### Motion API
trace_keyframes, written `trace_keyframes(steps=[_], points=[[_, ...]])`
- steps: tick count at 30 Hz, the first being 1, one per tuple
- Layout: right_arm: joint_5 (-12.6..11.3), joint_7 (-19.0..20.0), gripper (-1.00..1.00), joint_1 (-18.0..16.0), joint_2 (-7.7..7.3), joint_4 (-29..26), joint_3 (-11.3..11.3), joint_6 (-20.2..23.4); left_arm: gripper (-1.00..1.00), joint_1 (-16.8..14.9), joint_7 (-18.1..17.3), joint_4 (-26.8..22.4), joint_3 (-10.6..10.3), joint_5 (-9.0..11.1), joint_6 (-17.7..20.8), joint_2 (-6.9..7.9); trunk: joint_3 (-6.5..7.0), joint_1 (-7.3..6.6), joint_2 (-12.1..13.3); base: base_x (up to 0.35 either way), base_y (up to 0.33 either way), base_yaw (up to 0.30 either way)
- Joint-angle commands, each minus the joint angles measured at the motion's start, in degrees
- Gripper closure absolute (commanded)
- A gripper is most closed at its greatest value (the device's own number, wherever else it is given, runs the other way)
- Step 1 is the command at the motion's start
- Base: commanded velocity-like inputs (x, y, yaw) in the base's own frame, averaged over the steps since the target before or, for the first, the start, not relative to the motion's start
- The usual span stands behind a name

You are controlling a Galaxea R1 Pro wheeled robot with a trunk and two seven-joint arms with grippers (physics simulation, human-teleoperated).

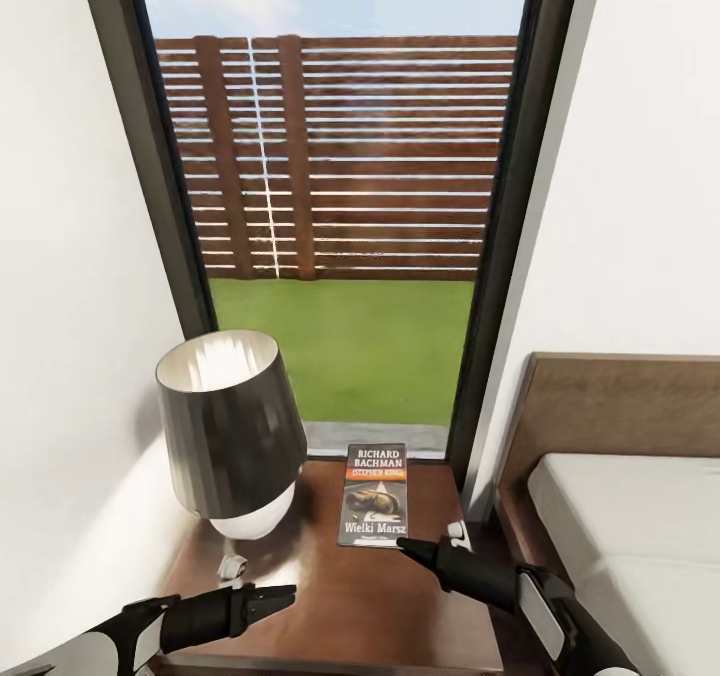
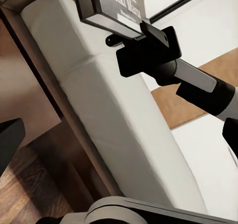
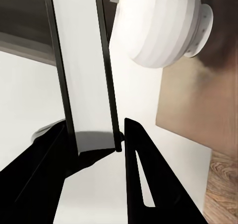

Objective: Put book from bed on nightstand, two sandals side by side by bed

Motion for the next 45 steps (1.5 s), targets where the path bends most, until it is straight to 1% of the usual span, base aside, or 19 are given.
trace_keyframes(steps=[1, 21, 22, 23, 25, 26, 28, 36, 45], points=[[-0.28, 0.12, 1.0, -0.03, 0.01, -0.01, -0.05, 0.4, -1.0, -0.03, -0.19, -0.02, 0.44, -0.48, 0.35, 0.0, -0.24, 0.22, -0.44, 0.0, 0.0, 0.0], [-0.19, -0.34, 1.0, -0.01, 0.02, 0.52, -0.09, 0.44, -1.0, -0.03, -0.19, -0.02, 0.47, -0.55, 0.37, 0.05, -3.83, 4.61, -8.46, 0.0, 0.0, 0.0], [-0.19, -0.67, 1.0, -0.03, 0.02, 0.56, -0.09, 0.44, -1.0, -0.03, -0.19, -0.02, 0.48, -0.55, 0.37, 0.06, -4.01, 4.83, -8.86, 0.0, 0.0, 0.0], [-0.19, -3.44, 1.0, -0.02, 0.02, 0.66, -0.09, 0.58, -1.0, -0.03, -0.19, -0.02, 0.48, -0.55, 0.37, 0.05, -4.19, 5.05, -9.26, 0.0, 0.0, 0.0], [-0.34, -7.1, 1.0, -0.02, 0.02, 0.7, -0.1, 0.82, -1.0, -0.03, -0.19, -0.02, 0.49, -0.55, 0.37, 0.06, -4.55, 5.49, -10.07, 0.0, 0.0, 0.0], [-0.41, -8.39, 1.0, -0.01, 0.02, 0.71, -0.1, 0.88, -1.0, -0.03, -0.19, -0.02, 0.51, -0.55, 0.37, 0.05, -4.73, 5.71, -10.47, 0.0, 0.0, 0.0], [-0.52, -9.51, 1.0, 0.0, 0.02, 0.72, -0.1, 0.93, -1.0, -0.03, -0.19, -0.02, 0.51, -0.55, 0.37, 0.07, -5.09, 6.15, -11.27, 0.0, 0.0, 0.0], [-0.63, -10.63, 1.0, -0.02, 0.02, 0.73, -0.07, 0.98, -1.0, -0.03, -0.19, -0.02, 0.53, -0.55, 0.4, 0.09, -6.52, 7.9, -14.48, 0.0, 0.0, 0.0], [-0.63, -10.66, 1.0, 0.0, -0.06, 0.73, -0.01, 1.0, -1.0, -0.03, -0.19, -0.02, 0.51, -0.55, 0.37, 0.09, -6.52, 7.9, -14.48, 0.0, 0.0, 0.0]])
